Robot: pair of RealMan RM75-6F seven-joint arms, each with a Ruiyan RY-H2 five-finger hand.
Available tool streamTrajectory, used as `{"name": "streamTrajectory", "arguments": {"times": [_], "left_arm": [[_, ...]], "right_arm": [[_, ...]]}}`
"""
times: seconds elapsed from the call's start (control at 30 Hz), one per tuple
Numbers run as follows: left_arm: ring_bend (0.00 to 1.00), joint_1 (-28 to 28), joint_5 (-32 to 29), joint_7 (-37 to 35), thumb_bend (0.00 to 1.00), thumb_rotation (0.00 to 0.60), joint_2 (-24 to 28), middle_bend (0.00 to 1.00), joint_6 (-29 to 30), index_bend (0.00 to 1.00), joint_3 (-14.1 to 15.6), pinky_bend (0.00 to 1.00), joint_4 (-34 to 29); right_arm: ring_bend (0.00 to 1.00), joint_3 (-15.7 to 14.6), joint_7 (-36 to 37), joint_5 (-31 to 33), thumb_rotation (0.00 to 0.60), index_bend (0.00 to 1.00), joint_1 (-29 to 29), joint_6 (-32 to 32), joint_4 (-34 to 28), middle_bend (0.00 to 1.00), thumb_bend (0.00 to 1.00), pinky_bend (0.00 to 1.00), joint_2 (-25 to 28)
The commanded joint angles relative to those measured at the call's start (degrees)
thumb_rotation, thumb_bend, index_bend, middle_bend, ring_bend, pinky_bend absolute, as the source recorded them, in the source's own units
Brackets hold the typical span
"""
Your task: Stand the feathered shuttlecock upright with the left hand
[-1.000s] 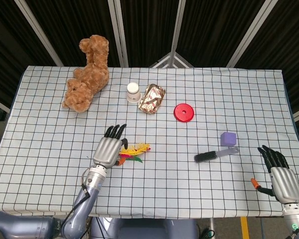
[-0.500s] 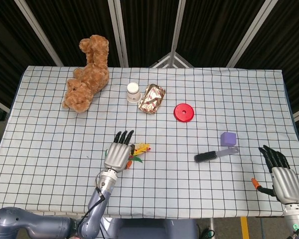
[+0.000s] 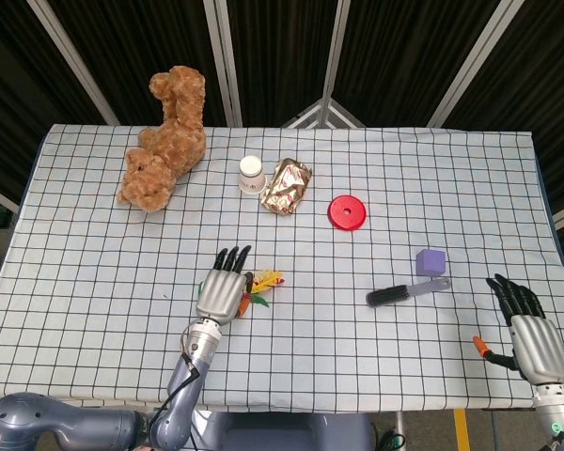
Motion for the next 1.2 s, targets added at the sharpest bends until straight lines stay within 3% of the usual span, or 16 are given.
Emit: {"name": "streamTrajectory", "arguments": {"times": [0.03, 0.37, 0.7, 1.2], "left_arm": [[0.0, -0.01, 0.19, -0.24, 0.51, 0.6, -0.13, 0.02, -0.18, 0.54, 0.15, 0.0, 0.17], [0.0, -0.07, 0.47, -0.9, 0.58, 0.6, -0.65, 0.02, -0.56, 0.58, 0.23, 0.0, 0.63], [0.0, 0.25, 0.91, -1.34, 0.58, 0.6, 0.01, 0.02, 0.02, 0.59, -0.18, 0.0, -0.48], [0.0, 4.62, 8.21, -8.13, 0.58, 0.6, 10.85, 0.03, 4.47, 0.59, 0.28, 0.0, -12.7]], "right_arm": [[0.0, 0.02, -0.04, 0.1, 0.6, 0.0, 0.02, -0.07, -0.01, 0.0, 0.34, 0.0, -0.03], [0.0, 0.02, -0.01, 0.06, 0.6, 0.0, 0.07, -0.15, 0.06, 0.0, 0.34, 0.0, -0.01], [0.0, 0.07, 0.2, 0.18, 0.6, 0.0, 0.04, -0.1, 0.16, 0.0, 0.34, 0.0, 0.0], [0.0, 0.04, -0.2, 0.52, 0.6, 0.0, 0.02, -0.34, -0.09, 0.0, 0.34, 0.0, -0.03]]}}
